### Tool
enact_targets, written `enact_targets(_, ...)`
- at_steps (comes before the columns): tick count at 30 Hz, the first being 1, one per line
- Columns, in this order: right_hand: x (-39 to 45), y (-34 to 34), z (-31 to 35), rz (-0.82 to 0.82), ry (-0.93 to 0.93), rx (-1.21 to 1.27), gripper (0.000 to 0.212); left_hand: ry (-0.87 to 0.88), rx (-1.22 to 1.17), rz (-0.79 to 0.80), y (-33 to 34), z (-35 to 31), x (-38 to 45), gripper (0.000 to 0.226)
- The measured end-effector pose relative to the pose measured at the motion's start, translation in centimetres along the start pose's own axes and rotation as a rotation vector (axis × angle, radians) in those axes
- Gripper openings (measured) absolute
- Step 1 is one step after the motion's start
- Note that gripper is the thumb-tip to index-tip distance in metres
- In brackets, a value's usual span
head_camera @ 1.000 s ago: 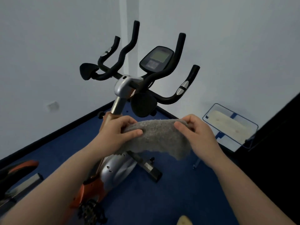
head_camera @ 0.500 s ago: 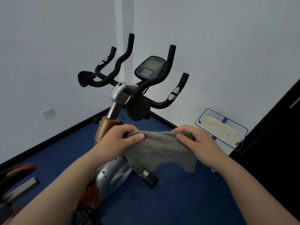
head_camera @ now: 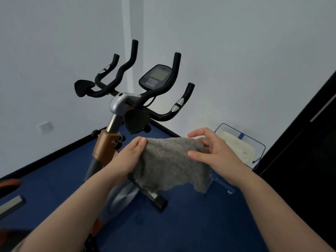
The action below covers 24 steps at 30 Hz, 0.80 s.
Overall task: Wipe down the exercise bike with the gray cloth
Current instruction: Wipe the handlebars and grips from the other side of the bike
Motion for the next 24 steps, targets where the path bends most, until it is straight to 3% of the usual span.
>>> enact_targets(5,0.1,-0.8,-0.6,-0.069,-0.022,0.023,0.021,0.151,0.227,-0.067,-0.4,-1.2,-0.8,0.025)
enact_targets(7,0.1,-1.0,-0.6,-0.095,-0.029,-0.016,0.016,0.166,0.307,-0.007,0.2,-1.5,-1.1,0.019)
enact_targets(10,0.1,-1.1,-1.1,-0.091,-0.024,-0.102,0.016,0.227,0.442,0.103,1.4,-2.1,-1.7,0.044)
enact_targets(16,-0.3,-2.1,-1.1,-0.104,0.000,-0.253,0.012,0.428,0.502,0.135,2.0,-4.2,-2.8,0.037)
enact_targets(24,-1.1,-3.0,-1.4,-0.163,-0.002,-0.355,0.009,0.330,0.590,0.260,3.6,-4.4,-2.5,0.039)
Point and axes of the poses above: each hand's wrist, its own x-axis towards the middle knuckle, its own y-axis out of the palm, z = x × y, the point moved 8 cm from there along x, towards the middle knuckle, and after that the axes turned 10 degrees about -x, right-handed, at the moved point
